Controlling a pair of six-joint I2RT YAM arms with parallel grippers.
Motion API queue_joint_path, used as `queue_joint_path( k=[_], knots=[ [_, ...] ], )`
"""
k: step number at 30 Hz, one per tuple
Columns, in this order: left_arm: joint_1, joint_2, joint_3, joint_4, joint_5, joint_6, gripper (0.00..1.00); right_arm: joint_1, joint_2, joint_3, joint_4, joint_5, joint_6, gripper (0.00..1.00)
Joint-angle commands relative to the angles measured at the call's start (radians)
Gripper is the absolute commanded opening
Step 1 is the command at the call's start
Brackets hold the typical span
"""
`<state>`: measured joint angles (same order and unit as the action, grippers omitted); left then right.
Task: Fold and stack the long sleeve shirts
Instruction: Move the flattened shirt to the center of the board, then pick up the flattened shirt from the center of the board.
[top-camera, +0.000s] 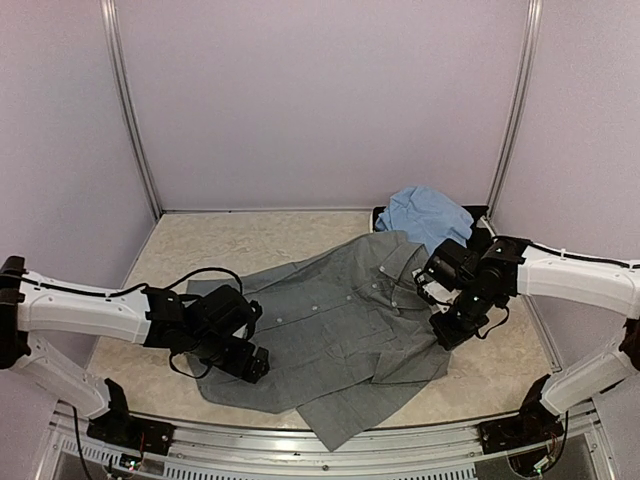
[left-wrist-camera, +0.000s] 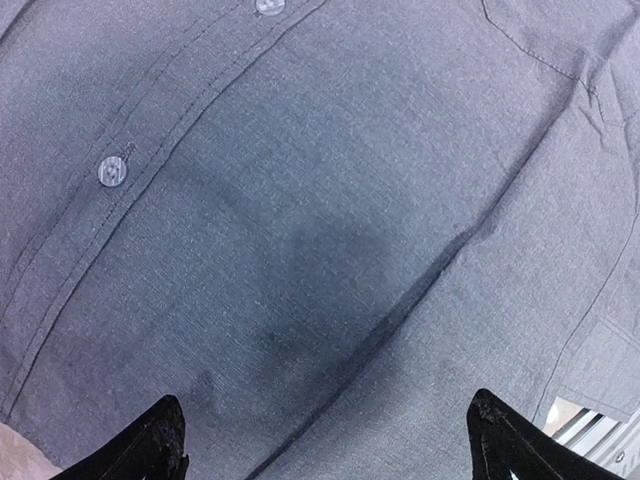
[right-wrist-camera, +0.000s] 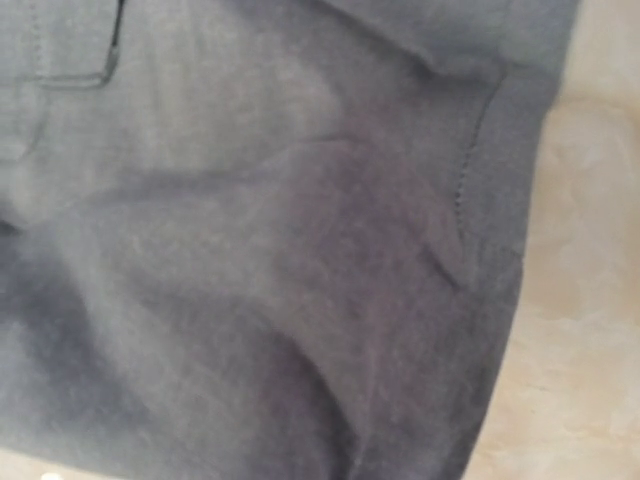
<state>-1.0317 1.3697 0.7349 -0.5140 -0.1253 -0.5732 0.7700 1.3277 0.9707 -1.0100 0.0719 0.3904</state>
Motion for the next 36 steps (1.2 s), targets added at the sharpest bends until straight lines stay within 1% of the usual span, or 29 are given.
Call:
queue_joint_path(
  k=[1, 8, 10, 12, 13, 14, 15, 17, 18, 19, 20, 22, 24, 25, 28, 31, 34, 36],
  knots=[
    [0.048, -0.007, 0.002, 0.061, 0.044, 0.03, 0.92, -0.005, 0.034, -0.017, 0.028, -0.039, -0.036, 0.0],
    [0.062, -0.035, 0.014, 0.069, 0.098, 0.059, 0.92, -0.004, 0.04, -0.016, 0.064, -0.083, -0.054, 0.0],
    [0.075, -0.035, 0.014, 0.07, 0.099, 0.059, 0.92, -0.002, 0.042, -0.02, 0.071, -0.099, -0.058, 0.03],
    [0.093, -0.047, 0.012, 0.075, 0.109, 0.061, 0.92, 0.0, 0.039, -0.023, 0.07, -0.103, -0.064, 0.08],
    [0.103, -0.054, 0.012, 0.075, 0.114, 0.063, 0.92, 0.0, 0.034, -0.021, 0.066, -0.104, -0.065, 0.13],
    [0.114, -0.062, 0.014, 0.073, 0.118, 0.067, 0.92, 0.0, 0.026, -0.016, 0.062, -0.105, -0.066, 0.26],
    [0.128, -0.068, 0.018, 0.069, 0.119, 0.071, 0.91, 0.001, 0.016, -0.009, 0.058, -0.108, -0.068, 0.44],
    [0.163, -0.092, 0.029, 0.057, 0.119, 0.082, 0.92, 0.003, -0.021, 0.03, 0.058, -0.128, -0.073, 0.67],
    [0.188, -0.101, 0.036, 0.052, 0.146, 0.089, 0.92, 0.002, -0.048, 0.057, 0.067, -0.145, -0.079, 0.76],
    [0.219, -0.117, 0.046, 0.05, 0.163, 0.099, 0.92, 0.003, -0.077, 0.085, 0.082, -0.159, -0.084, 0.81],
    [0.272, -0.125, 0.06, 0.045, 0.183, 0.111, 0.92, 0.0, -0.099, 0.127, 0.097, -0.161, -0.095, 0.83],
    [0.361, -0.142, 0.093, 0.048, 0.233, 0.141, 0.92, -0.012, -0.1, 0.229, 0.122, -0.145, -0.144, 0.85],
    [0.439, -0.138, 0.152, 0.038, 0.29, 0.183, 0.92, -0.031, -0.034, 0.341, 0.139, -0.11, -0.206, 0.84],
    [0.472, -0.126, 0.183, 0.02, 0.31, 0.211, 0.92, -0.046, 0.009, 0.395, 0.154, -0.103, -0.251, 0.84],
    [0.538, -0.043, 0.296, -0.05, 0.309, 0.304, 0.92, -0.114, 0.163, 0.572, 0.183, -0.098, -0.352, 0.83],
    [0.623, 0.049, 0.377, -0.067, 0.357, 0.354, 0.91, -0.177, 0.339, 0.773, 0.2, -0.167, -0.46, 0.8],
    [0.697, 0.139, 0.443, -0.075, 0.399, 0.358, 0.86, -0.226, 0.556, 1.046, 0.121, -0.241, -0.566, 0.77],
    [0.698, 0.195, 0.482, -0.066, 0.386, 0.362, 0.85, -0.242, 0.714, 1.273, 0.005, -0.282, -0.649, 0.77]
  ],
)
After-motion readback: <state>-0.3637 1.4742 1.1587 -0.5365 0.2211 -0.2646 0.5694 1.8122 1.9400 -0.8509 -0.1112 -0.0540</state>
